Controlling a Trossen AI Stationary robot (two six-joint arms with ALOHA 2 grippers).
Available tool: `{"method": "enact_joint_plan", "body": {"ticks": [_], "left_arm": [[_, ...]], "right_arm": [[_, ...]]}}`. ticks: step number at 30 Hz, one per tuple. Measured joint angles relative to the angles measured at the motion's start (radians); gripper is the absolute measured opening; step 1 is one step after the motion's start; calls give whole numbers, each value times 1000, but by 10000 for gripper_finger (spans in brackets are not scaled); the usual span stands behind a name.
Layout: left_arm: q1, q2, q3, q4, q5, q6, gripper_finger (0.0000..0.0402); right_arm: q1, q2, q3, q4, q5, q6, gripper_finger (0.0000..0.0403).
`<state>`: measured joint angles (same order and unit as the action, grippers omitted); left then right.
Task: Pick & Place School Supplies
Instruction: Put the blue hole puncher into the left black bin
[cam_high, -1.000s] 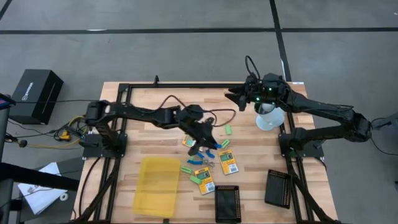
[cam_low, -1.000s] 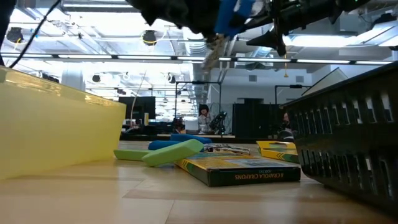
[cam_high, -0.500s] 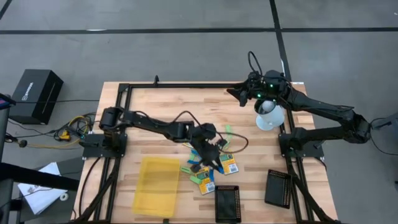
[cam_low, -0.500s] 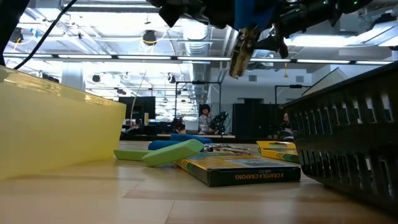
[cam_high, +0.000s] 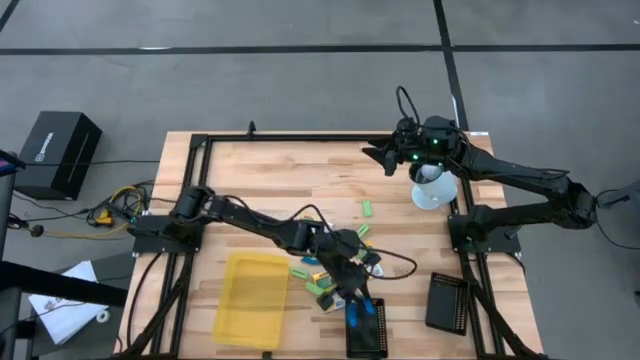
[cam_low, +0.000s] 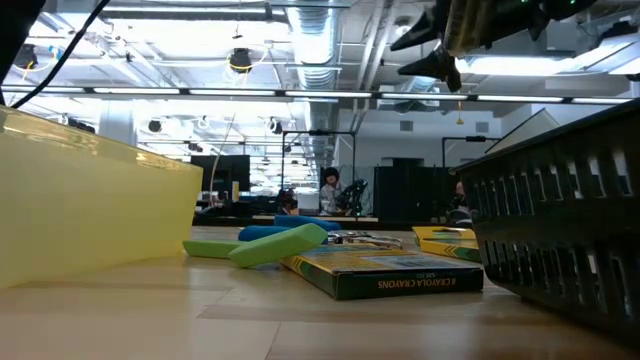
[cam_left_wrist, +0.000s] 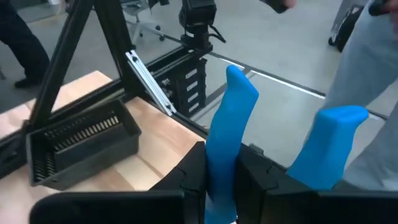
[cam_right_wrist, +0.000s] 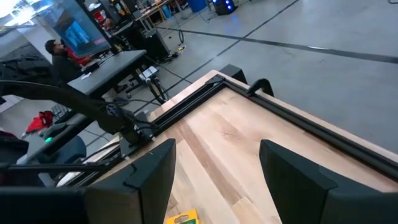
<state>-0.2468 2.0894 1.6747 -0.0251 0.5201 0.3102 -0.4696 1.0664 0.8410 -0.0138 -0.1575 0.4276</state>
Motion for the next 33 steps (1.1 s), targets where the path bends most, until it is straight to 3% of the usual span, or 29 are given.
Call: {"method": "enact_joint_plan", "body": {"ticks": [11,33], "left_arm": [[-68,151,137,-14,-21,-23,37],[-72,248,143,4,-16,-5,37]], "right_arm": [[19,0,0,3,-3,-45,224],[16,0,0,15,-2,-88,224]]}}
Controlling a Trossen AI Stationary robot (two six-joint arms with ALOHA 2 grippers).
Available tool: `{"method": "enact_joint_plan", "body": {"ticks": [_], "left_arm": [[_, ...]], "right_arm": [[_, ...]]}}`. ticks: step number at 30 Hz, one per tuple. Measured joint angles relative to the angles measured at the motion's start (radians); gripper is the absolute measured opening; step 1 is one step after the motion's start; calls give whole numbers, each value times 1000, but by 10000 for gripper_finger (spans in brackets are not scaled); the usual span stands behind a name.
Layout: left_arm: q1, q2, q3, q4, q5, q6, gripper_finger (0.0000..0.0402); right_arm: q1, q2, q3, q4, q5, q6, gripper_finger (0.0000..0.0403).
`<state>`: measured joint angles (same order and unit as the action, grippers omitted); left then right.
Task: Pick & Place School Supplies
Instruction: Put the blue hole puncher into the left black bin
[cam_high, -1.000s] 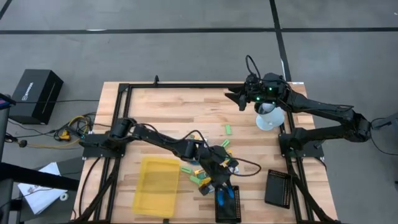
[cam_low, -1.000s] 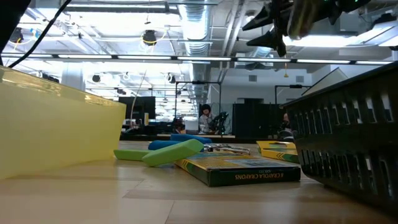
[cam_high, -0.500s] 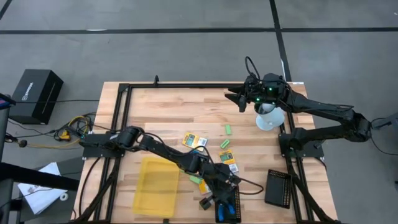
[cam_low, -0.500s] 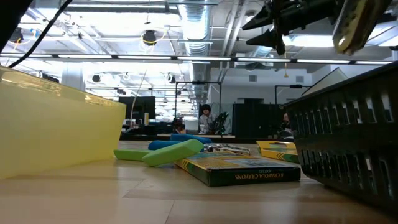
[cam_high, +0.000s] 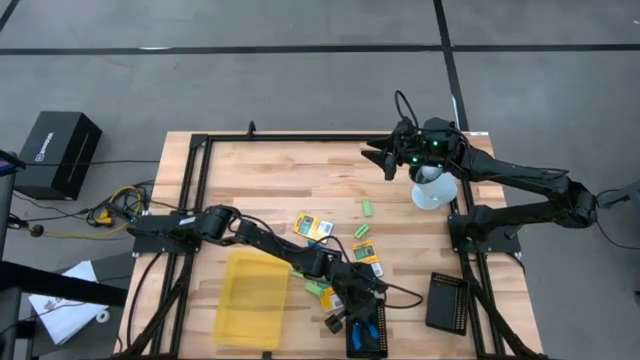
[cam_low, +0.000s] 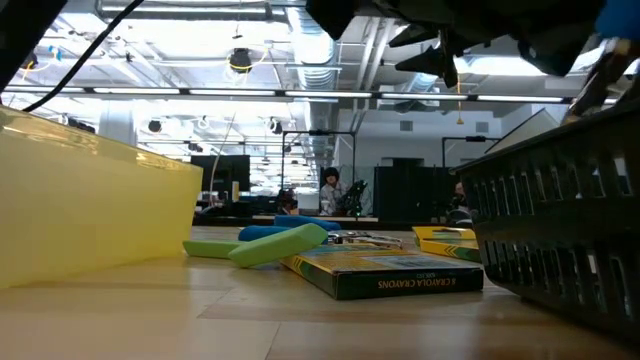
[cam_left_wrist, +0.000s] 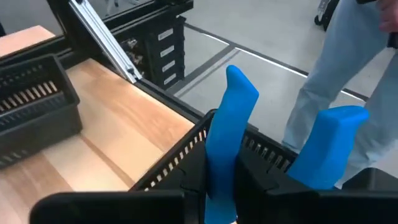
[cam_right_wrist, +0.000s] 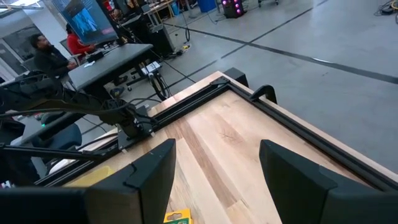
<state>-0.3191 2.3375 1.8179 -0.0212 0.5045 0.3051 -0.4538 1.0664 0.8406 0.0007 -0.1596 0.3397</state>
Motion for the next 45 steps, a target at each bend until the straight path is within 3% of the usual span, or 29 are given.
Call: {"method": "enact_joint_plan", "body": {"ticks": [24,34,45], "left_arm": [[47,61,0,1,-17,11,38],[89,61,0,-1,-35,47,141],[77,59,-1,-7,-33,25,146]], "right_arm": [[0,0,0,0,0,0,224],[0,0,0,0,0,0,224],[0,0,0,-1,0,-8,224]]}}
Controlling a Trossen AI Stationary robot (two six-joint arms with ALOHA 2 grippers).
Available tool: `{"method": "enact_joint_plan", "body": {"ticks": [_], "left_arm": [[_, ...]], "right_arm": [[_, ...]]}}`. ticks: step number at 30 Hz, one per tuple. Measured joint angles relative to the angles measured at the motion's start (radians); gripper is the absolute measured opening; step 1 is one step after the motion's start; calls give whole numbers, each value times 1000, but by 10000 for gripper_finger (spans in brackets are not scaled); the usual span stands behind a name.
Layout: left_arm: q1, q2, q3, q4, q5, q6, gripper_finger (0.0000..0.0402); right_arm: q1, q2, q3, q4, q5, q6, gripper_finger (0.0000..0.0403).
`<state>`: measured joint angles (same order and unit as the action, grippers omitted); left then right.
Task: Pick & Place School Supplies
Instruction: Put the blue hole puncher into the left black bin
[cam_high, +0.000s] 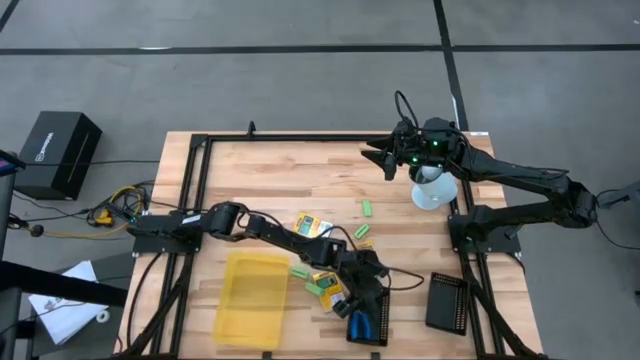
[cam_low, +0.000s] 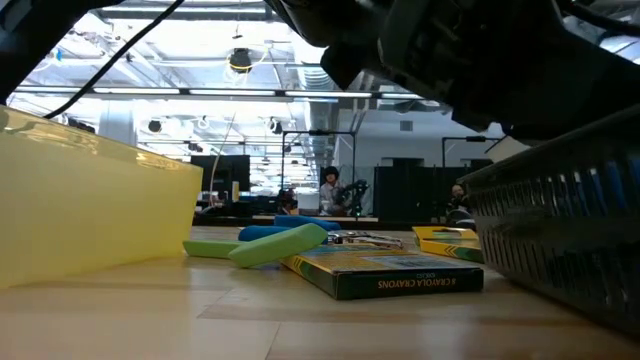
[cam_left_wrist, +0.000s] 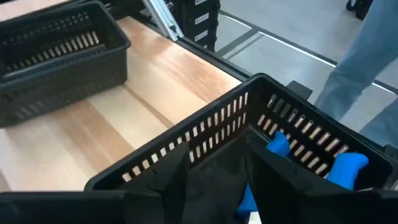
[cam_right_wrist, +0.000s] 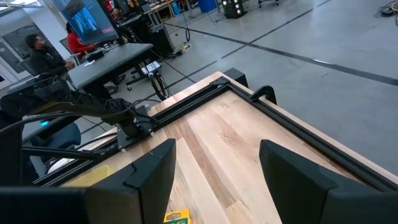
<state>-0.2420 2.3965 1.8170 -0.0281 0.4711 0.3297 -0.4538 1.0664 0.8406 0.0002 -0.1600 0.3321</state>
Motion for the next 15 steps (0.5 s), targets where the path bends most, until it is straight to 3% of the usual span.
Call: {"method": "enact_joint_plan", "body": {"ticks": [15], "left_arm": [[25,-157,1,2,-109,-85,138]], "right_arm": [[-17,0,0,84,-1,0,224]]}}
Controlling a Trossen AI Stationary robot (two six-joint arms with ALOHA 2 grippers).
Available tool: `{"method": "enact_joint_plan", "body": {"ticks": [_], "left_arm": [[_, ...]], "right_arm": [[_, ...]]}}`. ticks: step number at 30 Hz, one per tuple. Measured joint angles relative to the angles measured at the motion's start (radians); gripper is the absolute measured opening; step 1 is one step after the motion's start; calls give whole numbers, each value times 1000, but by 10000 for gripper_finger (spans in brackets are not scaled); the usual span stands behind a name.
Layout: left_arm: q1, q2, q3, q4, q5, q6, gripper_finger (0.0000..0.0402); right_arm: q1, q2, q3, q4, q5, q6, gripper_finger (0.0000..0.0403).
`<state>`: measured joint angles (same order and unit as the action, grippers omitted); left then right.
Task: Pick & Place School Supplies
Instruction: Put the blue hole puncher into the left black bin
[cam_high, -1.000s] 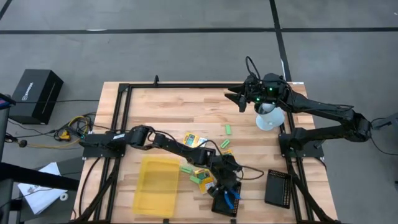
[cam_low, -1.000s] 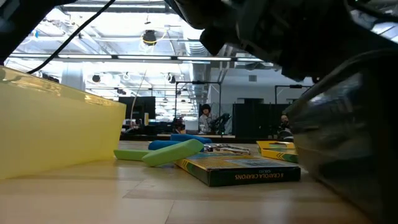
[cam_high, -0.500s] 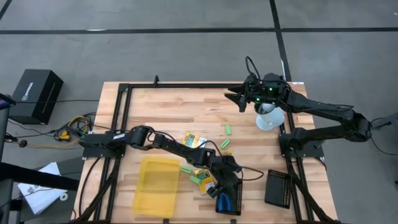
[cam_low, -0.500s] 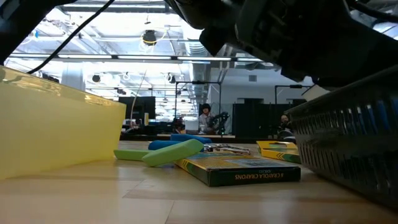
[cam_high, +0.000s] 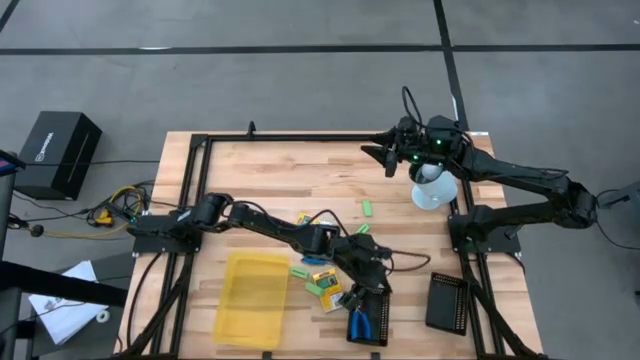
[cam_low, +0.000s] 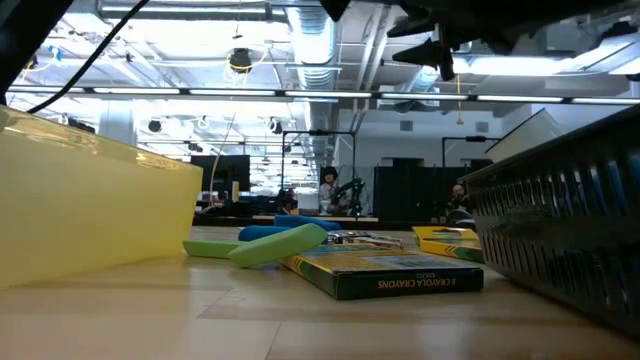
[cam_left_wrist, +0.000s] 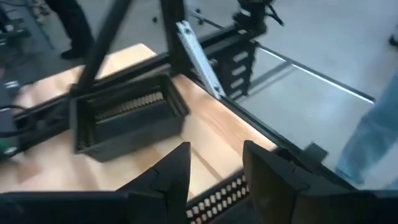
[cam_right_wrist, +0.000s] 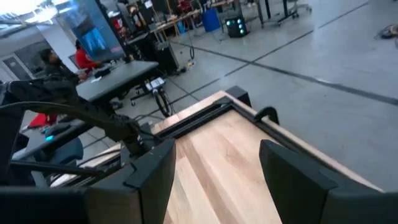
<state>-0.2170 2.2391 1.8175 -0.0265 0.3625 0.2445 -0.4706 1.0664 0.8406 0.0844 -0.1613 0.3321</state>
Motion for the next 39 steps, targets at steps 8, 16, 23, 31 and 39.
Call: {"method": "enact_joint_plan", "body": {"ticks": [8,16,23,31,39], "left_arm": [[57,-78,-2,-5,-6,-176,130],[133,-250,0,-6,-70,-248,118],[200,-401,0,-38,-94,-302,116],[261,-534,0,-41,-87,-250,115],[351,-651,0,-46,-93,-210,115]], "right_arm": [[-43,0,0,58,-1,7,224],[-44,0,0,202,3,7,224],[-77,0,0,303,32,0,224],[-111,0,0,374,35,16,224],[-100,0,1,407,139,103,224]]}}
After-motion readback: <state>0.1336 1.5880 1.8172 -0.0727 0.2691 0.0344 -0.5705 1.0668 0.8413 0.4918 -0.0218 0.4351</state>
